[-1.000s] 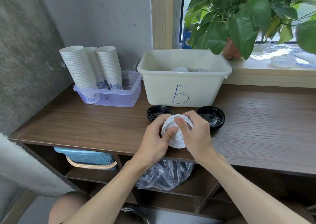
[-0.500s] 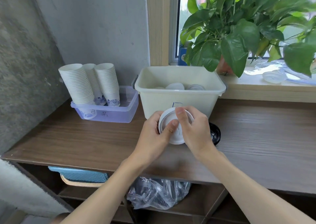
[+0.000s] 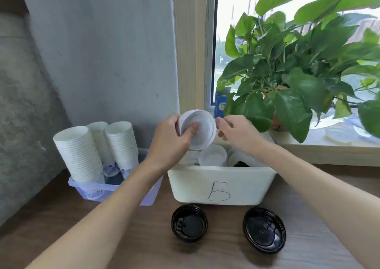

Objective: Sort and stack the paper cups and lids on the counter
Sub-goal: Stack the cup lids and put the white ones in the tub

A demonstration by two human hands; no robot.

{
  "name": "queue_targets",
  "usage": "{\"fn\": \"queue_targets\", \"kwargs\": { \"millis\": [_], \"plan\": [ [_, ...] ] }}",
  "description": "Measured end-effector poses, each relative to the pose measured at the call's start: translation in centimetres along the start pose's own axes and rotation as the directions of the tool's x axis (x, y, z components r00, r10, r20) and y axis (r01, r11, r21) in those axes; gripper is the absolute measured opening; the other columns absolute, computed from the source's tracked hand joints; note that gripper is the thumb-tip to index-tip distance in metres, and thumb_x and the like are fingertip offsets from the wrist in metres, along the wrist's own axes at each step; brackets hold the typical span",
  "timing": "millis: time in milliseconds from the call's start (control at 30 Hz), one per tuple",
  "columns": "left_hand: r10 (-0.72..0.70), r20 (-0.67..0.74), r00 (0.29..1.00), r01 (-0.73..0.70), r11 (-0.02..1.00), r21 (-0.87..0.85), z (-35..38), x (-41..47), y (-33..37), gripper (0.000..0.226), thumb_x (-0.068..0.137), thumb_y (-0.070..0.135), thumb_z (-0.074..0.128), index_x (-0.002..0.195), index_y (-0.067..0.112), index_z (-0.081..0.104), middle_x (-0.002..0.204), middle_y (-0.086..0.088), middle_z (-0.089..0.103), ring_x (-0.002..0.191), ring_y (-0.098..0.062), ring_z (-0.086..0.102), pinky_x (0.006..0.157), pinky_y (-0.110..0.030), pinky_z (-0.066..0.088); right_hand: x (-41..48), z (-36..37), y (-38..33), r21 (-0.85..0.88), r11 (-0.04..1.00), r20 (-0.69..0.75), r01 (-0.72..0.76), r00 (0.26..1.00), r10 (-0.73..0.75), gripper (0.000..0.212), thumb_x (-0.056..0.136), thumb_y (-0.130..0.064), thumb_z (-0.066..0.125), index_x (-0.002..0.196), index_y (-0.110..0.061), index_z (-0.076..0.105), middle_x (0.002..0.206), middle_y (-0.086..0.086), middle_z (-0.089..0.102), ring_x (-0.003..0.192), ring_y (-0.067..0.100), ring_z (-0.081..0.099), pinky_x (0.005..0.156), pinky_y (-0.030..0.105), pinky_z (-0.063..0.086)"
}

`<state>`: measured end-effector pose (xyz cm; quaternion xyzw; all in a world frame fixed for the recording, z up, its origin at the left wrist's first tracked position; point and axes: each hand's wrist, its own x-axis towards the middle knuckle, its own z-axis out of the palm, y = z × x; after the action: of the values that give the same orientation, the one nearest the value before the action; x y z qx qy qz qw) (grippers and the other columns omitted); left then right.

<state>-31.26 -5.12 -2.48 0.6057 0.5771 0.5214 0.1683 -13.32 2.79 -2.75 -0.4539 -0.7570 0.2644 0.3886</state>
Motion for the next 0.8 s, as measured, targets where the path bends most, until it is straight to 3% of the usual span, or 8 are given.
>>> {"fn": "queue_targets", "kwargs": {
  "millis": [100, 200, 333, 400, 500, 633, 700, 800],
  "plan": [
    [-0.033, 0.009, 0.999, 0.033, 0.998, 0.060, 0.7, 1.1, -1.6, 0.026, 0.093, 0.033, 0.071, 0.100, 0.009, 0.069, 0.090, -0.008, 0.072, 0.086, -0.028, 0.067, 0.079, -0.046, 0.054, 1.9, 0.5, 2.4, -0.280, 0.956, 0.093, -0.086, 0.989, 0.116, 0.030, 0.091, -0.034, 0.059, 0.085, -0.005, 0.060, 0.075, 0.006, 0.061, 0.073, 0.026, 0.056, 0.061, 0.032, 0.044],
    [-0.045, -0.005, 0.999, 0.045, 0.995, 0.090, 1.2, 1.4, -3.1, 0.015, 0.092, 0.035, 0.071, 0.089, 0.021, 0.066, 0.080, 0.005, 0.069, 0.077, -0.014, 0.065, 0.065, -0.033, 0.049, 2.3, 1.2, 3.6, -0.402, 0.903, 0.164, -0.149, 0.959, 0.231, 0.041, 0.084, -0.036, 0.068, 0.114, -0.009, 0.057, 0.104, 0.008, 0.062, 0.091, 0.025, 0.059, 0.077, 0.033, 0.050],
    [-0.021, -0.012, 1.000, 0.023, 0.991, 0.133, 1.4, 1.2, -4.1, 0.015, 0.091, 0.040, 0.071, 0.084, 0.034, 0.060, 0.075, 0.018, 0.064, 0.073, 0.006, 0.060, 0.058, -0.015, 0.038, 2.4, 2.1, 4.6, -0.450, 0.875, 0.213, -0.178, 0.930, 0.298, 0.049, 0.080, -0.023, 0.075, 0.122, -0.008, 0.054, 0.111, 0.006, 0.058, 0.090, 0.022, 0.056, 0.074, 0.028, 0.047],
    [-0.027, -0.030, 0.999, 0.030, 0.992, 0.121, 1.4, 1.2, -4.2, 0.012, 0.091, 0.040, 0.071, 0.090, 0.033, 0.062, 0.077, 0.020, 0.064, 0.075, 0.010, 0.060, 0.057, -0.012, 0.038, 2.4, 2.1, 4.7, -0.443, 0.875, 0.233, -0.193, 0.918, 0.321, 0.046, 0.078, -0.015, 0.075, 0.119, -0.008, 0.055, 0.108, 0.006, 0.058, 0.083, 0.020, 0.055, 0.064, 0.025, 0.044],
    [-0.050, -0.046, 0.998, 0.055, 0.993, 0.105, 1.4, 1.3, -4.1, 0.014, 0.092, 0.038, 0.070, 0.091, 0.026, 0.062, 0.079, 0.014, 0.065, 0.074, -0.002, 0.062, 0.061, -0.023, 0.042, 2.3, 1.8, 4.5, -0.407, 0.894, 0.197, -0.188, 0.937, 0.287, 0.040, 0.079, -0.008, 0.070, 0.117, -0.008, 0.058, 0.109, 0.007, 0.058, 0.087, 0.020, 0.054, 0.065, 0.024, 0.041],
    [-0.088, -0.060, 0.994, 0.092, 0.994, 0.060, 0.9, 1.4, -3.4, 0.015, 0.093, 0.033, 0.067, 0.094, 0.023, 0.057, 0.084, 0.006, 0.063, 0.074, -0.007, 0.058, 0.059, -0.025, 0.039, 2.0, 0.6, 3.1, -0.298, 0.939, 0.017, -0.170, 0.983, 0.183, 0.021, 0.078, 0.002, 0.062, 0.096, 0.012, 0.062, 0.098, 0.029, 0.065, 0.070, 0.024, 0.052, 0.063, 0.041, 0.048],
    [-0.116, -0.091, 0.989, 0.115, 0.993, -0.017, 0.5, 1.3, -2.9, 0.016, 0.095, 0.031, 0.065, 0.100, 0.021, 0.054, 0.089, 0.006, 0.061, 0.077, -0.007, 0.058, 0.061, -0.023, 0.039, 1.5, -0.4, 1.9, -0.209, 0.968, -0.069, -0.142, 0.989, 0.130, 0.012, 0.079, 0.002, 0.062, 0.087, 0.008, 0.066, 0.087, 0.025, 0.067, 0.068, 0.022, 0.051, 0.063, 0.036, 0.047],
    [-0.133, -0.157, 0.979, 0.113, 0.985, -0.131, -0.2, 0.5, -1.7, 0.020, 0.097, 0.024, 0.063, 0.112, 0.021, 0.050, 0.097, 0.008, 0.058, 0.086, -0.011, 0.060, 0.065, -0.024, 0.048, 0.0, -2.0, -0.3, -0.004, 0.996, -0.182, -0.087, 0.980, 0.085, 0.008, 0.082, -0.004, 0.065, 0.085, -0.010, 0.070, 0.080, 0.006, 0.071, 0.072, 0.019, 0.061, 0.070, 0.036, 0.052]
  ]
}}
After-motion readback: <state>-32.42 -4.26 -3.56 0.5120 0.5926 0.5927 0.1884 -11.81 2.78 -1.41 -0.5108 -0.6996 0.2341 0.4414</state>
